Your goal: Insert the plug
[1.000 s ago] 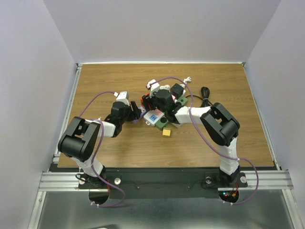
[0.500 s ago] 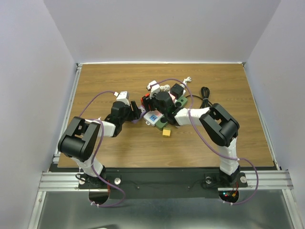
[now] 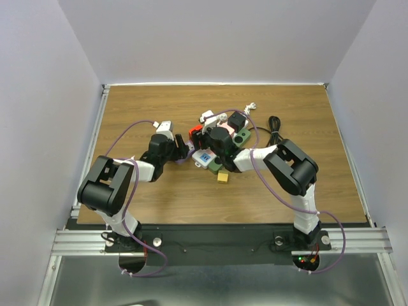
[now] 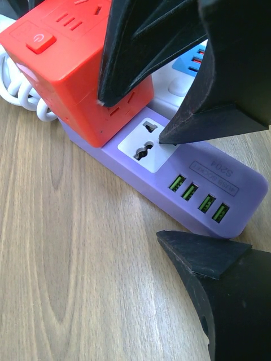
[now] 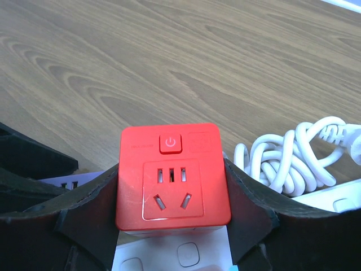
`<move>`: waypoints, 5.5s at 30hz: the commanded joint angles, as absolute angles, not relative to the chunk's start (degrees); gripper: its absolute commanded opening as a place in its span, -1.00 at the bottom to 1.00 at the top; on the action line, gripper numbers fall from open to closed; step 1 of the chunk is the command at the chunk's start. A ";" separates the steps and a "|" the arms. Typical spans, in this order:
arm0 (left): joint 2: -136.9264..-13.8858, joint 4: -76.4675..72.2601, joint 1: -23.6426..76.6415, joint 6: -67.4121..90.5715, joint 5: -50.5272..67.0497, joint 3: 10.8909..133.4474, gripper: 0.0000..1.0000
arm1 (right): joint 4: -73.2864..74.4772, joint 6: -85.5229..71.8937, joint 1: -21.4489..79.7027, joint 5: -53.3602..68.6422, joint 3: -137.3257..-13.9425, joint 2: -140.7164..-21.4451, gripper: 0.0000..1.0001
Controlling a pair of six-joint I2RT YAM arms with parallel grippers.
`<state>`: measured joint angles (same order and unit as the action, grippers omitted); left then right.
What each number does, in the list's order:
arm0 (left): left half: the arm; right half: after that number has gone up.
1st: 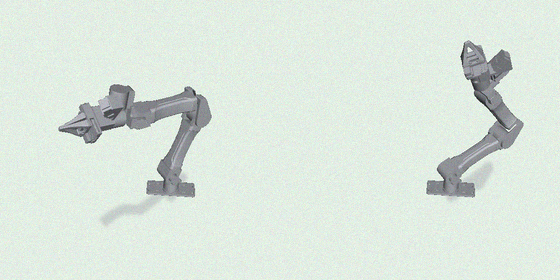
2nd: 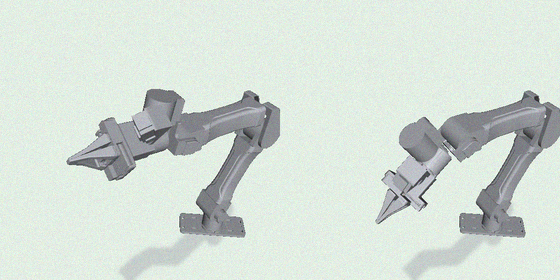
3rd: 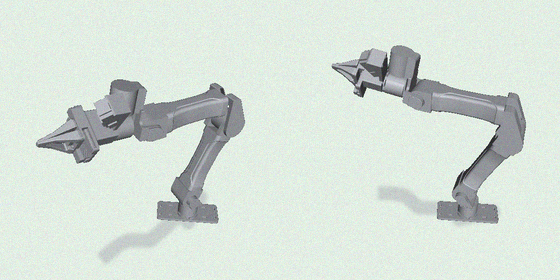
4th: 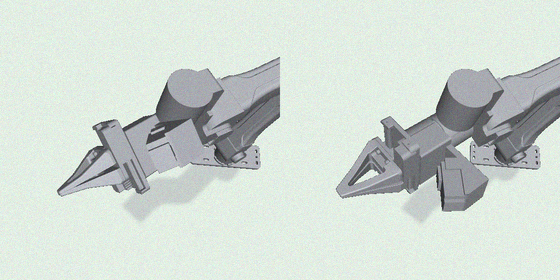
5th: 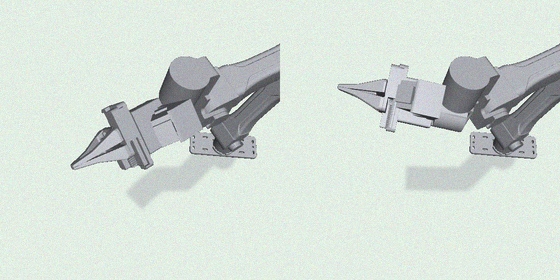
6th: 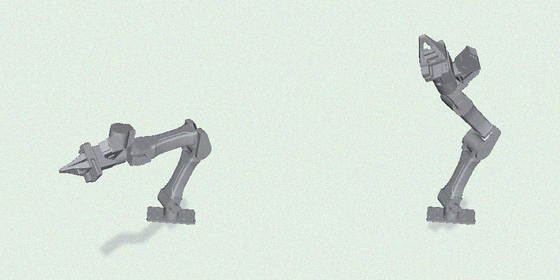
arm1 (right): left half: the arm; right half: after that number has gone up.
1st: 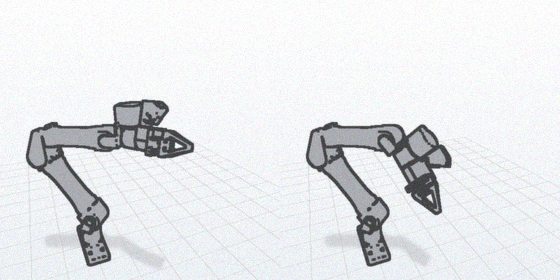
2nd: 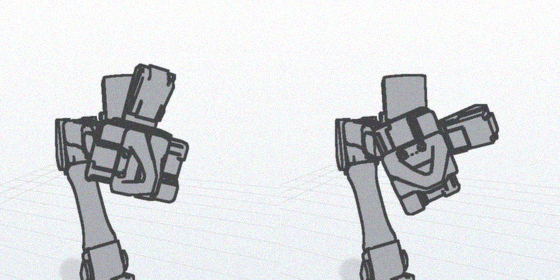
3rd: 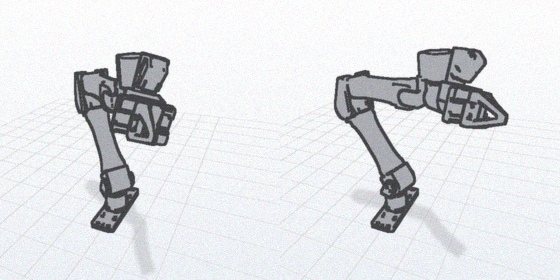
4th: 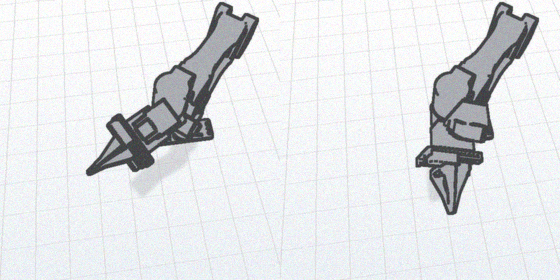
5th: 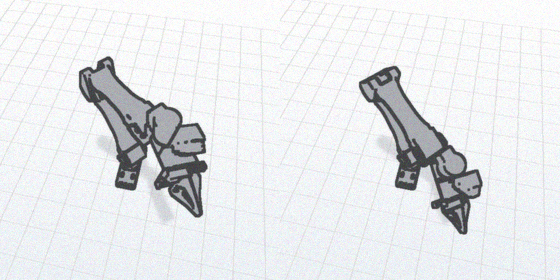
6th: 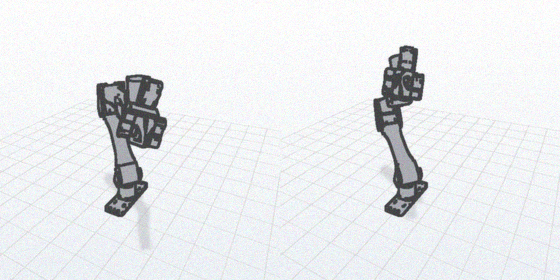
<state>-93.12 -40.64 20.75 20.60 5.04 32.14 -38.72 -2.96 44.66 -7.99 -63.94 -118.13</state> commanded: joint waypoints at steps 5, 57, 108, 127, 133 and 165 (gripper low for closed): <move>-94.83 -39.38 21.18 22.68 3.43 35.68 0.06 | -17.05 -12.13 48.34 -7.65 -54.93 -126.47 -0.99; -99.67 -39.02 18.63 23.38 3.87 40.16 -1.00 | -10.64 -16.52 54.23 -5.80 -53.44 -131.66 -0.99; -83.31 -43.15 19.69 33.13 -10.55 25.22 -0.60 | -7.21 -12.93 52.03 -13.01 -74.53 -133.86 -0.99; -75.58 -40.52 17.67 33.31 -13.36 23.29 -0.68 | -8.79 -13.09 53.35 -14.24 -68.91 -136.23 -0.99; -79.80 -40.95 17.40 34.80 -10.90 23.99 -0.70 | -9.32 -13.10 54.05 -14.15 -67.24 -136.05 -0.99; -83.41 -40.25 17.58 35.95 -11.43 25.58 -0.87 | -4.57 -9.41 58.62 -10.11 -68.82 -139.66 -0.99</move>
<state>-82.89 -40.36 17.52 36.27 -10.57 23.70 -39.68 -6.94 53.84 -17.91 -74.96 -128.16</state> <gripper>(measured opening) 0.086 0.677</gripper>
